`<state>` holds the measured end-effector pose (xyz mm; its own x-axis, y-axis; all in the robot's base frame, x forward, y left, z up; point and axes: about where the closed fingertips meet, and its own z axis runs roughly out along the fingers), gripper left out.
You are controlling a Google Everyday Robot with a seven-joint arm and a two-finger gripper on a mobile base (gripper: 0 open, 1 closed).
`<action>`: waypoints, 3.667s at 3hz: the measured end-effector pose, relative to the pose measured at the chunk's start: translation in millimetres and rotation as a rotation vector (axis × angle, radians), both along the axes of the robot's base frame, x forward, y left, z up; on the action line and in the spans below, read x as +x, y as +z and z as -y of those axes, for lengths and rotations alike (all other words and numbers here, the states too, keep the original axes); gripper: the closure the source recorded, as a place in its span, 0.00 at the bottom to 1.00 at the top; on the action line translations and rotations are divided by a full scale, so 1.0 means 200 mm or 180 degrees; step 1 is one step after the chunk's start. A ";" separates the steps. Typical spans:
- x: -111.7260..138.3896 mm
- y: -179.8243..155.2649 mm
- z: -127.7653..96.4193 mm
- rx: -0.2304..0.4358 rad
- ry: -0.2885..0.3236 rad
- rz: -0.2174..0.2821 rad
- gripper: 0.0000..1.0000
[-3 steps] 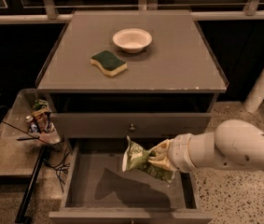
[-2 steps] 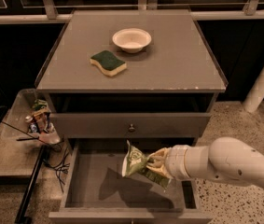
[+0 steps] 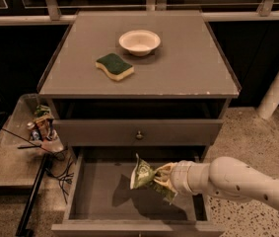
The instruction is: Place green jalapeno chip bag into middle drawer
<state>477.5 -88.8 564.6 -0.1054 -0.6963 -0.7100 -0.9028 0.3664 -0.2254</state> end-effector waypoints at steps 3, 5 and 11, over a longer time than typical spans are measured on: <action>0.10 -0.47 -0.08 0.0203 -0.0078 -0.0210 1.00; 0.27 -0.65 -0.05 0.0285 -0.0190 0.0132 1.00; 0.34 -0.69 -0.06 0.0282 -0.0202 0.0284 0.00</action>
Offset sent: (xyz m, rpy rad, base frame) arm 0.0201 0.0202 -0.1072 0.0725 0.1029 -0.0235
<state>544.6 -76.9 426.6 -0.0808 -0.6243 -0.7770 -0.8550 0.4442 -0.2679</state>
